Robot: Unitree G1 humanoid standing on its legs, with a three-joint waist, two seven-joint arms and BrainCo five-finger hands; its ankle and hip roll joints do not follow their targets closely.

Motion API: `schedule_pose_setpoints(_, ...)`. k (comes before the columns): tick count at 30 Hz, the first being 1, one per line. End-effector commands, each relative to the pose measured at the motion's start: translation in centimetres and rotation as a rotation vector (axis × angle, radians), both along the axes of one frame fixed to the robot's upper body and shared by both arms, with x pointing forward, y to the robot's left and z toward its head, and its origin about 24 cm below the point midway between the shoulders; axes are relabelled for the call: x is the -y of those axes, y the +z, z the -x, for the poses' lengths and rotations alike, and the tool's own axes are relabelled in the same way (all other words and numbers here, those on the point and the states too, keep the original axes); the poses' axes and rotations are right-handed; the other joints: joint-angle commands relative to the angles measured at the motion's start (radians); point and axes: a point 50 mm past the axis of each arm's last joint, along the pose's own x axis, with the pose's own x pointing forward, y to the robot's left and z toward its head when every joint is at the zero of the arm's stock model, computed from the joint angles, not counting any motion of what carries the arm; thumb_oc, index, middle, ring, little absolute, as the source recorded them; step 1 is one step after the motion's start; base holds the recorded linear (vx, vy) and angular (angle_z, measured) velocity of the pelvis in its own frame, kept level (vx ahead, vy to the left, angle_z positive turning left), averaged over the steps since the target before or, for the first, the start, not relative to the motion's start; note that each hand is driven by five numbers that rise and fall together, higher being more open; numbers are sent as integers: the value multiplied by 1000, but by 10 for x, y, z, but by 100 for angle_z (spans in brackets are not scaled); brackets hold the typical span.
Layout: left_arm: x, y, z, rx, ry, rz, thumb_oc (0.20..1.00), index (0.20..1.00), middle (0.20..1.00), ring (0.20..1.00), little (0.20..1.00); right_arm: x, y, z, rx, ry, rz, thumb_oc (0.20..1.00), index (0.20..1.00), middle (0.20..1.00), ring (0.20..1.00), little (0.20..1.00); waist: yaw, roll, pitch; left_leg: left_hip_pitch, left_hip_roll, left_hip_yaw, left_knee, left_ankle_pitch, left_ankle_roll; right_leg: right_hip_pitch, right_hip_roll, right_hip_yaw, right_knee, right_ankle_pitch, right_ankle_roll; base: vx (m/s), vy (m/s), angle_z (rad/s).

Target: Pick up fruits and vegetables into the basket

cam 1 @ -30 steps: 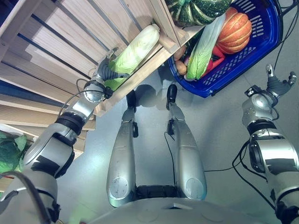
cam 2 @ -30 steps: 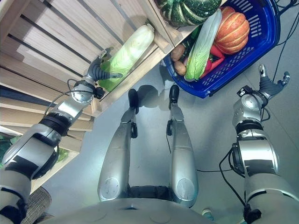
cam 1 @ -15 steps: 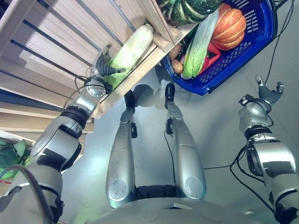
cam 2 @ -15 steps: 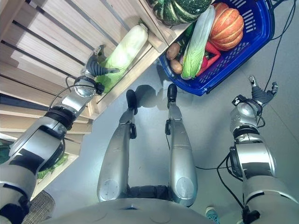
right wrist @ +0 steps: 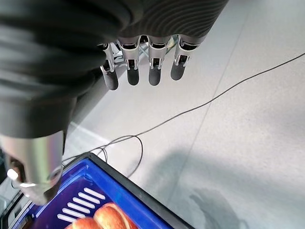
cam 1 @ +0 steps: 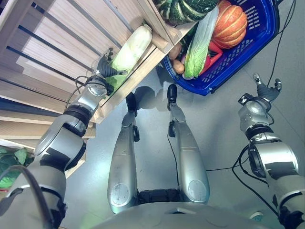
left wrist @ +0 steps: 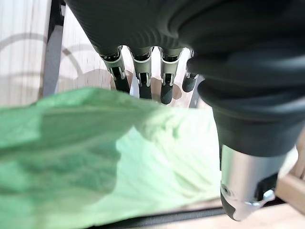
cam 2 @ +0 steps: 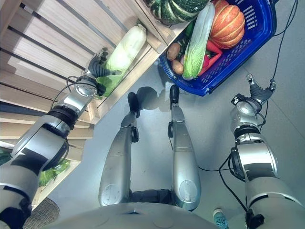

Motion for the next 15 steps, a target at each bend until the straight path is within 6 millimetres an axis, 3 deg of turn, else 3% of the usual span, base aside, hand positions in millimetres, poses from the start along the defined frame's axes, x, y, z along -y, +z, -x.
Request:
schedule_pose_setpoints(1,0,-5,0,-14,-30,4,1000,1000,1000,1000,1000,7,-16,11,-84,-9,21,1000,1000,1000,1000,1000,4,19,-46,-25,-10,-4,-23,-33,-7,-11,48,-49,110,-121,46,0,0,0)
schedule_pose_setpoints(8,12,-9,1,-47,-111,-24,1000,1000,1000,1000,1000,7,-23,15,-114,-12,15,1000,1000,1000,1000,1000,6,26,-46,-29,-13,-5,-19,-33,-6,-16,49,-47,113,-118,47,0,0,0)
schedule_pose_setpoints(15,11,-16,2,-75,-95,-61,1000,1000,1000,1000,1000,4,-21,12,-100,1,23,1000,1000,1000,1000,1000,4,21,-46,-35,-10,-4,-20,-29,-6,-21,49,-44,106,-109,47,0,0,0)
